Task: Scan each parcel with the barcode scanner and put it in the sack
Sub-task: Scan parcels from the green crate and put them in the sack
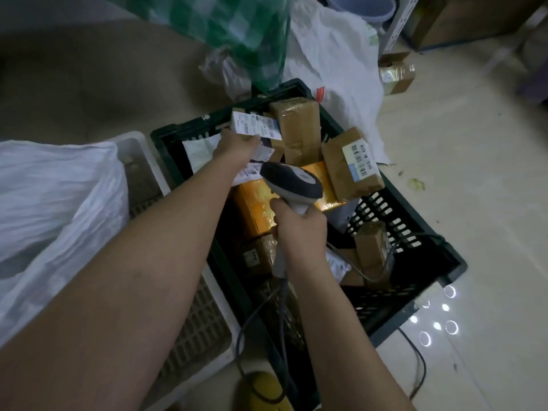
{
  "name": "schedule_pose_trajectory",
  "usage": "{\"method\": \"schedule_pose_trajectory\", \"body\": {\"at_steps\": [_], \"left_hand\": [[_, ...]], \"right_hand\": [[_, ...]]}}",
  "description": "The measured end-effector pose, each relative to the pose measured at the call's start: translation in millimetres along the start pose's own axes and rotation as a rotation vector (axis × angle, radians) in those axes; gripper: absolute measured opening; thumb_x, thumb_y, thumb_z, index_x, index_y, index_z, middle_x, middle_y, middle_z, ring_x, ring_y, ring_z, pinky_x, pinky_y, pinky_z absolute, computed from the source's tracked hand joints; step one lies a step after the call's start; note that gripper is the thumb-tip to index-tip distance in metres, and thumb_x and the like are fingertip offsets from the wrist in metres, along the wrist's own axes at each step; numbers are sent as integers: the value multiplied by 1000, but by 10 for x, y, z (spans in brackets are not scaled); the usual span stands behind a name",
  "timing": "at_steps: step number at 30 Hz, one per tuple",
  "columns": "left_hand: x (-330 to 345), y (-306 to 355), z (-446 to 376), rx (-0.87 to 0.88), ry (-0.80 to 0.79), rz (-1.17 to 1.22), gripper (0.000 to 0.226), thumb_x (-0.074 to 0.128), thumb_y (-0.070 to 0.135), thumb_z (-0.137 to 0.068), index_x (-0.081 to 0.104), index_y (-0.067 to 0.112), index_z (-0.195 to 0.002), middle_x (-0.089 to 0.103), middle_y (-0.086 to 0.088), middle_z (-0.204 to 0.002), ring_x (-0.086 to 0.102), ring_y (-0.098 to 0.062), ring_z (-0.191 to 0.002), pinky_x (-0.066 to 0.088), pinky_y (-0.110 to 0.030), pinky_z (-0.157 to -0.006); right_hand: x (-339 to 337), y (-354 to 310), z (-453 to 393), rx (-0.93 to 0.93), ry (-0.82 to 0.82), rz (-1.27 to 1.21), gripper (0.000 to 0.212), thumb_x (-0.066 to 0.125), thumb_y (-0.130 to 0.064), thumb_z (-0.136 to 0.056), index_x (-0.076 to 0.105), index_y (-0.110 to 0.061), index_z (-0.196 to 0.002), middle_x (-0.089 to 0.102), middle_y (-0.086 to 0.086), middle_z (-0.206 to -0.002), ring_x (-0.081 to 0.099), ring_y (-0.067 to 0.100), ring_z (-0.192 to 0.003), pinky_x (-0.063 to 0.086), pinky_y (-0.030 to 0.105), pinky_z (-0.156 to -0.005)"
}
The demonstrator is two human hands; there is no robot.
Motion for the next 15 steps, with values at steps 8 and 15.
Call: {"method": "schedule_pose_trajectory", "body": {"at_steps": [8, 15], "left_hand": [[0, -31, 76, -84, -76, 289, 51, 68, 14, -86, 49, 10, -133, 59, 2, -119, 59, -19, -110, 52, -37, -93], [-697, -14, 661, -21, -29, 391, 55, 68, 5, -83, 45, 11, -132, 61, -3, -125, 60, -19, -106, 54, -36, -83]], "right_hand": [[63, 0, 37, 53, -27, -89, 8, 61, -21, -85, 54, -17, -81, 53, 4, -73, 52, 22, -70, 44, 37, -67], [54, -203, 285, 69, -74, -155, 18, 54, -32, -92, 55, -18, -103, 60, 5, -99, 57, 22, -90, 47, 38, -80]]}}
Point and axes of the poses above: each hand's wrist, its own z-axis away from the middle knuckle, its own x-axis out of the palm, y = z × x, the point moved 9 cm from there along -z, towards the middle knuckle
